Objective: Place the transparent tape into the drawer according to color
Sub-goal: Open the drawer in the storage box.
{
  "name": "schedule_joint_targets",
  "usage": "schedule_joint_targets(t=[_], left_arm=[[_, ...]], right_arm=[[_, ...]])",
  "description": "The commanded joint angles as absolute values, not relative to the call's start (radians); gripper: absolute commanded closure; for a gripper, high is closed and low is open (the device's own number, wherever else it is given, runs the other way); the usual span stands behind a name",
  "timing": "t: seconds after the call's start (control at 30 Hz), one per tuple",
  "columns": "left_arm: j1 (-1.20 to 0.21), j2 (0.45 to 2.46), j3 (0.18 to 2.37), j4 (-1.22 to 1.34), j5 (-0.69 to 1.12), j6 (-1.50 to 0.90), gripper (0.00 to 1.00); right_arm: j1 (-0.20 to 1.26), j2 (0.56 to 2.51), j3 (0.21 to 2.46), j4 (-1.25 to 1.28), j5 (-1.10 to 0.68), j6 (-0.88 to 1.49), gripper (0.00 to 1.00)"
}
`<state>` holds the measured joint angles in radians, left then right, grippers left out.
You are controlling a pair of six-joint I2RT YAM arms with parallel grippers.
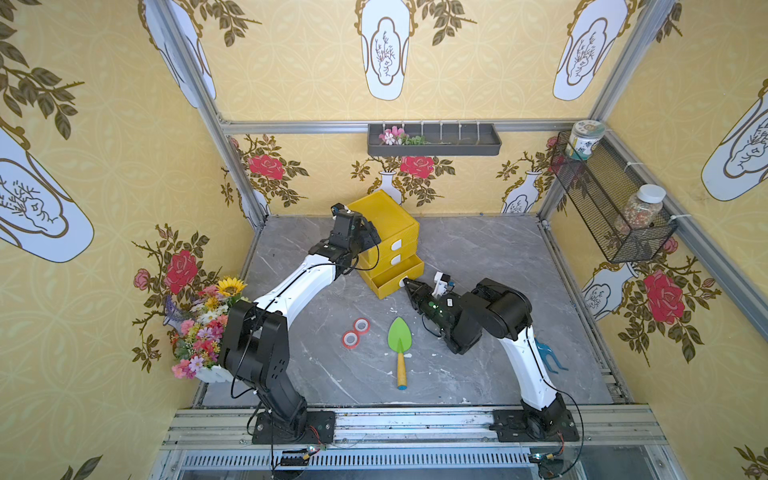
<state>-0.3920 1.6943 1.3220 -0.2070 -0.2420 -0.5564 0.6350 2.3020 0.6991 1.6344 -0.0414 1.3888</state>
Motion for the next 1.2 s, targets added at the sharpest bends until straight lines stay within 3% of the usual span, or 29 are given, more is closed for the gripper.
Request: schedule_joint_targets(t=[0.0,0.37,0.6,0.7,0.9,1.03,1.17], left_arm=[[-0.389,1.739,1.301,-0.492,-0.278,-0.502,0.16],[-0.39,1.755,1.307,-0.494,-0.276,-0.502,0.16],[-0.39,1.753,1.303,-0.492,-0.266,-0.503,0.16],[-0.389,1.758,1.305,-0.492,-0.258,-0.503,0.16],[-0.39,1.763,1.309,-0.494,-0.251,-0.506,0.16],[-0.389,1.763,1.308,-0.493,-0.248,-0.506,0.16],[-0.388,1.762,1.312,-0.493,-0.246,-0.505,0.16]], right_arm=[[0.638,2.288,0.648,1.491,-0.064,1.353,0.57],[0.64,2.212,0.516,1.49,-0.085,1.323,0.57],[0.602,2.167,0.494,1.439,-0.161,1.309,0.42],[0.598,2.117,0.491,1.354,-0.169,1.283,0.41],[0.598,1.966,0.511,1.116,-0.187,1.198,0.41],[0.617,1.819,0.585,0.729,-0.152,1.08,0.41],[0.657,1.658,0.679,0.392,-0.009,0.912,0.39]])
